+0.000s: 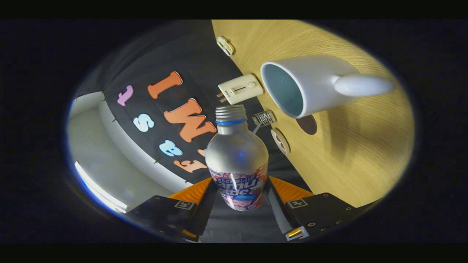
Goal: Take the bottle from table, then pour the juice into the cup, finally place the bottle on the coaster
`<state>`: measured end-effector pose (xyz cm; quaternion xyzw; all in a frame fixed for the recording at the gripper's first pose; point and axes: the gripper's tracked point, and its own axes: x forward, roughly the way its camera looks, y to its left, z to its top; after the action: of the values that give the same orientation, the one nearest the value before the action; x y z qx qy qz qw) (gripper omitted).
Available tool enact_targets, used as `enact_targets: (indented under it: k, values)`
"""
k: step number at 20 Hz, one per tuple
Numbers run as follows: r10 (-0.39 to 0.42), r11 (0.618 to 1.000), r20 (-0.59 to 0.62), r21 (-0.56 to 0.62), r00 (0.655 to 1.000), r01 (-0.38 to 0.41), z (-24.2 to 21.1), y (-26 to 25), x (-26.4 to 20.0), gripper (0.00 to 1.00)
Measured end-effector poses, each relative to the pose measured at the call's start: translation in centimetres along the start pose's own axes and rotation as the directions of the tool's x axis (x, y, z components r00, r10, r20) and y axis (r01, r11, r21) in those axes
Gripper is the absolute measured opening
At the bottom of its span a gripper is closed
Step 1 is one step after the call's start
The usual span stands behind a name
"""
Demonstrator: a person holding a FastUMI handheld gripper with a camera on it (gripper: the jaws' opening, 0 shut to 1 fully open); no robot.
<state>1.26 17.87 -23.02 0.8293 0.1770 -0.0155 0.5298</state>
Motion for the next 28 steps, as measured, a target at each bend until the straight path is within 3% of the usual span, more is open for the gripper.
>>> enact_targets:
  k: [3,6,9,14,20,26,28]
  values:
    - [-0.028,0.991,0.014,-0.129,1.000,0.030,0.1,-0.7,0.1,0.76]
    - [-0.041,0.953,0.055,-0.297,0.998,0.055,0.9,-0.4,0.0,0.76]
    - [-0.037,0.882,0.098,-0.464,0.995,0.079,1.7,0.2,0.1,0.76]
    - [0.021,0.731,0.126,-0.678,0.992,0.071,2.1,2.8,0.4,0.76]
    - [0.031,0.465,0.170,-0.874,0.985,0.136,3.5,4.3,2.1,0.76]
    - [0.044,0.106,0.175,-0.980,0.984,0.170,2.9,5.1,3.9,0.76]
    - [0.040,0.047,0.169,-0.985,0.985,0.167,2.5,4.8,4.7,0.76]
